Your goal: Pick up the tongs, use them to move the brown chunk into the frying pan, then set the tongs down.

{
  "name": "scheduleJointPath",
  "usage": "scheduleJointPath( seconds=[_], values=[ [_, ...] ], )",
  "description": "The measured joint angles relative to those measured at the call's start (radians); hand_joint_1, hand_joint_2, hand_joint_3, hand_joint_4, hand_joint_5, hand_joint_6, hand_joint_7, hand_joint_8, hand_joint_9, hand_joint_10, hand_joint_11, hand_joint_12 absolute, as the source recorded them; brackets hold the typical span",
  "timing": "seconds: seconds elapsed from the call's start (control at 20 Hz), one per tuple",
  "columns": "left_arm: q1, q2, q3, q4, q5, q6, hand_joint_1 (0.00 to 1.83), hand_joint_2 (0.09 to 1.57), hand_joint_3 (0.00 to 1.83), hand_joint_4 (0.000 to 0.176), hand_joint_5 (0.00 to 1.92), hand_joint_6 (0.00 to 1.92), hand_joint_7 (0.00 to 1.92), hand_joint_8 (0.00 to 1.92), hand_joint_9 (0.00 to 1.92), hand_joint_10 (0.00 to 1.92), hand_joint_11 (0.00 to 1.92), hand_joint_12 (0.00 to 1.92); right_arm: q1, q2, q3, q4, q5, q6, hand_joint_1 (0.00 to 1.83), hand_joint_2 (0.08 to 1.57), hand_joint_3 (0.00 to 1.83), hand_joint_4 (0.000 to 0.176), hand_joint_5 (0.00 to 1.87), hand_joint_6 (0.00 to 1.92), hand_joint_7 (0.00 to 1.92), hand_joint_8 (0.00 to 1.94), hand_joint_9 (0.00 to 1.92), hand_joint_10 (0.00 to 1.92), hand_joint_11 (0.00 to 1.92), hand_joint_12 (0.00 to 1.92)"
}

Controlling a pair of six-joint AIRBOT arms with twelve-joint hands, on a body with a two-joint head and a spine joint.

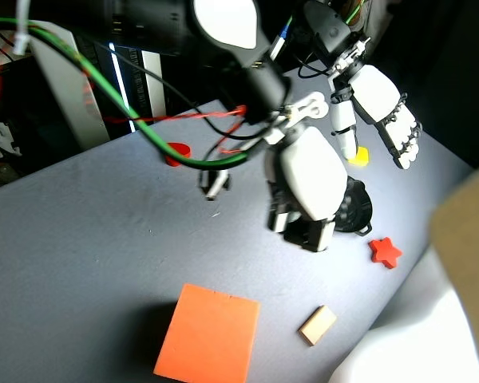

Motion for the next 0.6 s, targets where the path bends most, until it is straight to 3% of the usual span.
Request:
scheduleJointPath(
  seconds=[0.25,0.3,0.35,0.45,0.6],
  values=[
    [0.001,0.0,0.036,-0.008,0.001,0.0,0.18,1.31,0.0,0.038,0.12,0.0,0.1,0.0,0.1,0.0,0.0,0.57,-0.048,-0.1,0.133,-0.007,0.041,0.0,1.22,1.14,0.0,0.0,0.84,1.2,1.03,0.98,1.03,0.88,0.67,1.63],
    [0.003,0.0,0.039,-0.007,0.002,0.0,0.16,1.32,0.0,0.037,0.12,0.0,0.09,0.0,0.09,0.0,0.0,0.56,-0.057,-0.112,0.15,-0.002,0.042,0.0,1.34,1.13,0.0,0.0,0.83,1.17,1.02,0.9,0.94,1.2,0.66,1.63],
    [0.006,0.0,0.044,-0.006,0.007,0.0,0.15,1.32,0.0,0.038,0.12,0.0,0.1,0.0,0.1,0.0,0.0,0.56,-0.065,-0.13,0.173,-0.001,0.045,0.0,1.24,1.14,0.0,0.0,0.84,1.19,1.04,0.95,0.98,1.03,0.67,1.62],
    [0.015,0.0,0.052,-0.01,0.013,0.002,0.13,1.32,0.0,0.035,0.11,0.0,0.11,0.0,0.12,0.01,0.0,0.62,-0.082,-0.158,0.214,-0.006,0.059,0.001,1.21,1.15,0.0,0.0,0.84,1.22,1.02,0.99,1.01,0.89,0.65,1.61],
    [0.016,0.0,0.052,-0.012,0.01,0.012,0.17,1.32,0.0,0.037,0.12,0.0,0.11,0.0,0.11,0.0,0.0,0.56,-0.099,-0.165,0.226,-0.008,0.086,0.001,1.21,1.15,0.0,0.0,0.82,1.23,1.01,1.0,1.01,0.88,0.65,1.63]
  ],
)
